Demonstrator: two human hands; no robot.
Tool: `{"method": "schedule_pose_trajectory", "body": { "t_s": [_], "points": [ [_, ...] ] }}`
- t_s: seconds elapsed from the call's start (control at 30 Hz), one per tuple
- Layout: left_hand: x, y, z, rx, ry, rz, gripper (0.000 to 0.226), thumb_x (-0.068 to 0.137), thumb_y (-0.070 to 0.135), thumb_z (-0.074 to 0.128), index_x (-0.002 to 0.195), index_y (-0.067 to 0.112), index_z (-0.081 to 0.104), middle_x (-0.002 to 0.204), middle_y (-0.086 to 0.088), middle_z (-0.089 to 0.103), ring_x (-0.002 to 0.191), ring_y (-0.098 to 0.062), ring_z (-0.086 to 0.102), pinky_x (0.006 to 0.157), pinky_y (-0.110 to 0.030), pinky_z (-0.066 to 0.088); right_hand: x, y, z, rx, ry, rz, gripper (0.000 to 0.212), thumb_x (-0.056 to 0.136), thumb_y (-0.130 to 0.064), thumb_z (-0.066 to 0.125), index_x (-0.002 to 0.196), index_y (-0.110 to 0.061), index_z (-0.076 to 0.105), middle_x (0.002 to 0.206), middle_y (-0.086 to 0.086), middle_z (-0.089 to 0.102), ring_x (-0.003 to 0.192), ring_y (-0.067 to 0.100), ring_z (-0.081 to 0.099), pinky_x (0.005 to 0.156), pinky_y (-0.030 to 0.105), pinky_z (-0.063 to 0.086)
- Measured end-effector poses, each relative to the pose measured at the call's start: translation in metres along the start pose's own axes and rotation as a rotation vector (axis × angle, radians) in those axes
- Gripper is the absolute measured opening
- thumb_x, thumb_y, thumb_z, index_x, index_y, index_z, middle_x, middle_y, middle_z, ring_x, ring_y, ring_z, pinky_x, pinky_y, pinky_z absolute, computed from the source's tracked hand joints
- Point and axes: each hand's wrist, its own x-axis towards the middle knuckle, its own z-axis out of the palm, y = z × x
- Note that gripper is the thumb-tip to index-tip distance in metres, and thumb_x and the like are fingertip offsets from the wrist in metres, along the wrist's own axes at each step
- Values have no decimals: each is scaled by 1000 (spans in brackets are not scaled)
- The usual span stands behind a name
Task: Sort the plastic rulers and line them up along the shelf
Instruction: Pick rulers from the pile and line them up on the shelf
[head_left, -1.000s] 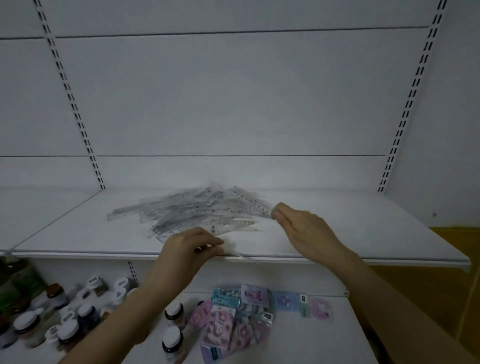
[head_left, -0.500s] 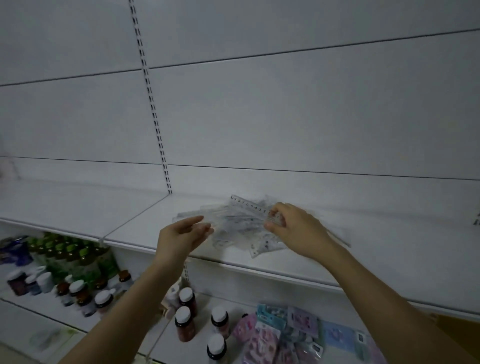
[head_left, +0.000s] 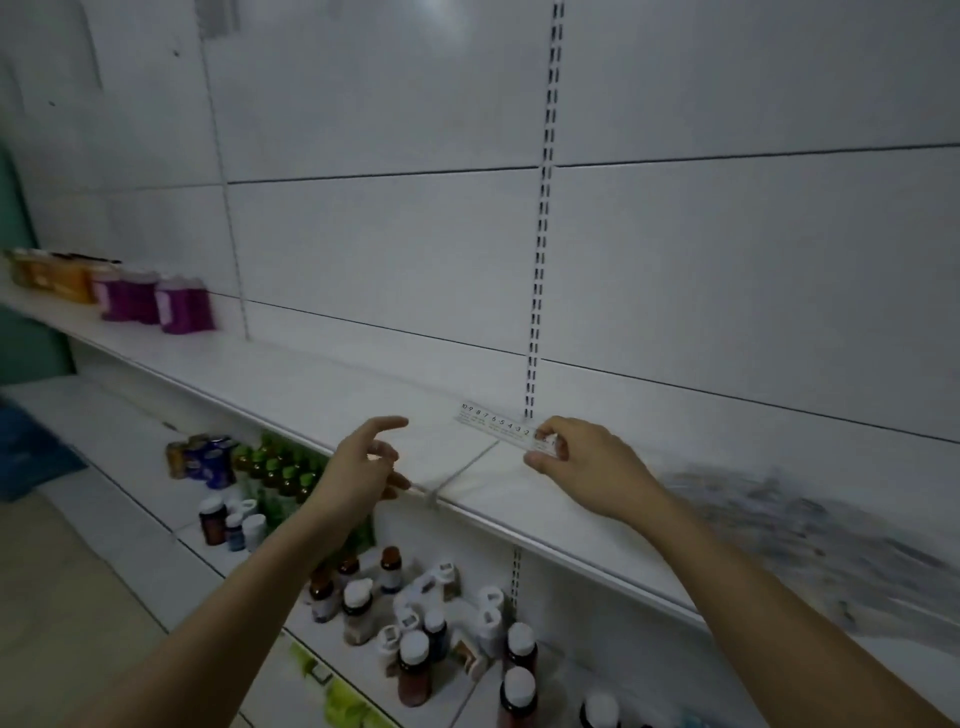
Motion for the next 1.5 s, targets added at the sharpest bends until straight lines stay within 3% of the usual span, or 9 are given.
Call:
{"method": "schedule_pose_trajectory", "body": {
  "t_s": [0.1, 0.23, 0.37, 0.53, 0.63, 0.8, 0.93, 1.27, 1.5],
  "points": [
    [19, -25, -59, 75, -12, -22, 38, 95, 3, 46, 129, 20, 47, 97, -12, 59, 73, -25, 57, 59, -30, 46, 39, -51, 32, 1, -26, -47, 34, 92, -49, 55, 120, -31, 49, 83, -12, 52, 77, 14, 54, 67, 32, 42],
    [40, -56, -141, 214, 19, 6, 52, 85, 12, 69, 129, 18, 43, 113, -6, 59, 95, -18, 63, 69, -23, 56, 93, -116, 76, 13, -65, -94, 32, 92, -49, 55, 118, -31, 48, 80, -12, 52, 71, 11, 52, 61, 30, 41],
    [73, -81, -208, 391, 118, 69, 45, 86, 14, 69, 126, 13, 48, 110, -1, 57, 84, -7, 58, 55, -13, 46, 143, -168, 112, 35, -105, -140, 31, 91, -49, 56, 116, -31, 50, 86, -12, 54, 76, 11, 55, 61, 28, 40],
    [130, -118, -276, 507, 183, 70, 48, 88, 18, 67, 131, 17, 46, 131, -6, 39, 95, -13, 54, 80, -20, 48, 215, -209, 157, 38, -143, -180, 29, 89, -49, 58, 113, -34, 51, 90, -13, 56, 76, 9, 55, 63, 28, 41],
    [163, -136, -305, 524, 221, 54, 46, 90, 16, 64, 132, 12, 46, 133, -5, 33, 89, -10, 53, 67, -12, 48, 259, -227, 188, 72, -160, -210, 30, 89, -46, 60, 114, -32, 54, 97, -10, 57, 80, 8, 55, 66, 28, 43],
    [223, -154, -352, 673, 218, 46, 50, 92, 22, 61, 138, 13, 44, 134, -6, 39, 100, -11, 48, 77, -9, 43, 341, -251, 230, 161, -185, -249, 33, 88, -42, 63, 115, -25, 59, 100, -9, 59, 88, 11, 56, 76, 30, 46],
    [269, -162, -396, 831, 262, 32, 49, 90, 28, 64, 136, 18, 48, 136, -7, 42, 123, -22, 40, 101, -29, 35, 397, -275, 255, 201, -205, -287, 32, 87, -40, 65, 115, -25, 59, 98, -9, 60, 84, 11, 57, 77, 31, 47],
    [358, -207, -480, 769, 231, 51, 48, 89, 28, 66, 134, 22, 49, 135, 3, 42, 120, -14, 46, 97, -22, 37, 506, -337, 329, 214, -257, -274, 24, 86, -39, 67, 106, -28, 58, 96, -7, 62, 83, 12, 58, 75, 32, 47],
    [425, -246, -548, 705, 140, 134, 51, 85, 35, 69, 133, 27, 52, 129, 8, 46, 113, -11, 50, 99, -28, 45, 557, -376, 380, 235, -180, -158, 22, 86, -37, 68, 104, -27, 61, 98, -5, 61, 80, 6, 55, 62, 22, 37]
  ]
}}
